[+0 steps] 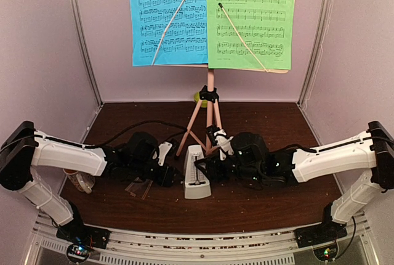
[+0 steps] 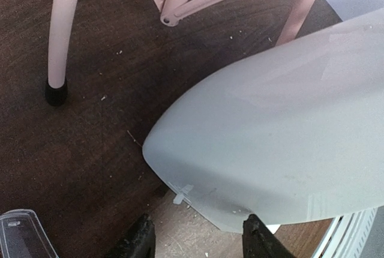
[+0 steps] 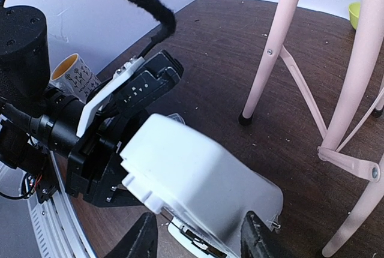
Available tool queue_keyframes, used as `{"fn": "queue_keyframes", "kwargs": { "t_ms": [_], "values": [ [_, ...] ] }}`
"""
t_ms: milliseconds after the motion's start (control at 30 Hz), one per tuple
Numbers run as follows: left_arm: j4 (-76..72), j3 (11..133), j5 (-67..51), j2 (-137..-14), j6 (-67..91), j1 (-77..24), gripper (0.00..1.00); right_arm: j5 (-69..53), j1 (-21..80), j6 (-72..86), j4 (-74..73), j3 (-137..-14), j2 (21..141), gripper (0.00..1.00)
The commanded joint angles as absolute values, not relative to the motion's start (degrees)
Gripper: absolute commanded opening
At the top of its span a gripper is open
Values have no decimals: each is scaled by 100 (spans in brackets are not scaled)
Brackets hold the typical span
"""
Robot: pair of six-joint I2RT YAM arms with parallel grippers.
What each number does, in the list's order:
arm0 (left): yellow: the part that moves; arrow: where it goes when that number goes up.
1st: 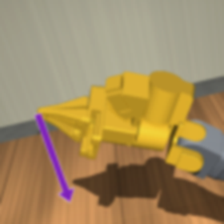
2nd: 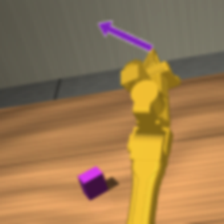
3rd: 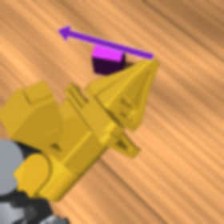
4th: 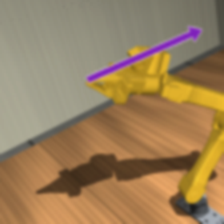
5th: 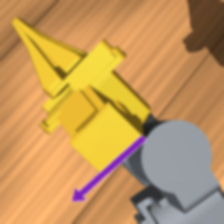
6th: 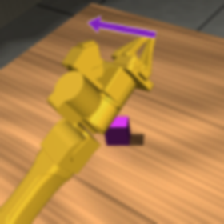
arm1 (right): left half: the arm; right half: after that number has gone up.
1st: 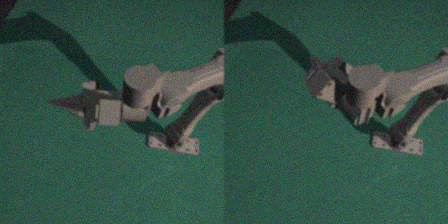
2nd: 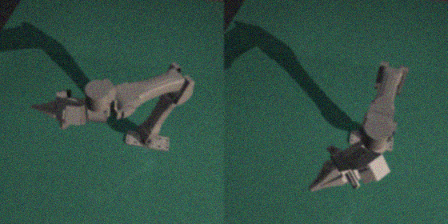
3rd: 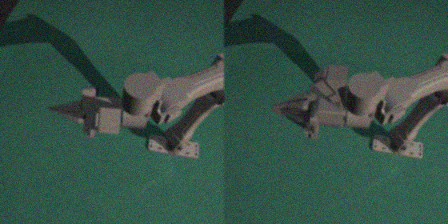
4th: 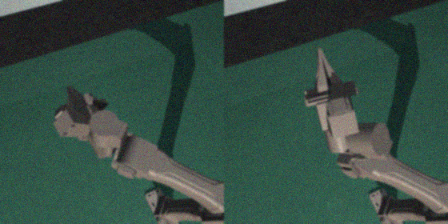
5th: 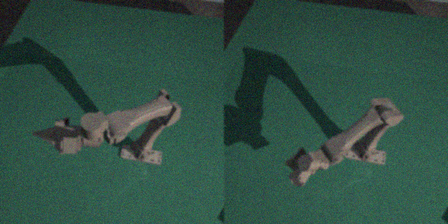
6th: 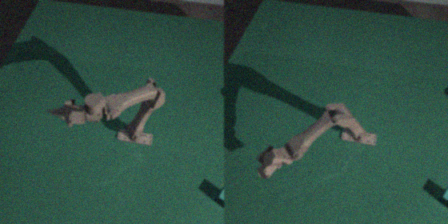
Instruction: Set up the instrument practice props
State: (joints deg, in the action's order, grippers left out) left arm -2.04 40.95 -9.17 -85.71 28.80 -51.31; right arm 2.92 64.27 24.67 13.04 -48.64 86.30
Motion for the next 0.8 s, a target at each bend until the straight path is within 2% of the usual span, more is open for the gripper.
{"fn": "queue_keyframes", "kwargs": {
  "t_ms": [0, 500, 667, 767],
  "values": [
    [-271, 4305, -906, -8517, 2740, -5098, 52, 440, 6437, 2538, 1518, -4989, 8694, 48],
    [-127, 4385, -888, -8499, 2595, -5074, 51, 301, 6377, 2488, 1679, -4941, 8721, 31],
    [-105, 4388, -908, -8469, 2575, -5022, 51, 271, 6373, 2462, 1643, -4874, 8657, 30],
    [-132, 4365, -927, -8435, 2599, -4973, 51, 183, 6379, 2431, 1643, -4782, 8587, 34]
  ]
}}
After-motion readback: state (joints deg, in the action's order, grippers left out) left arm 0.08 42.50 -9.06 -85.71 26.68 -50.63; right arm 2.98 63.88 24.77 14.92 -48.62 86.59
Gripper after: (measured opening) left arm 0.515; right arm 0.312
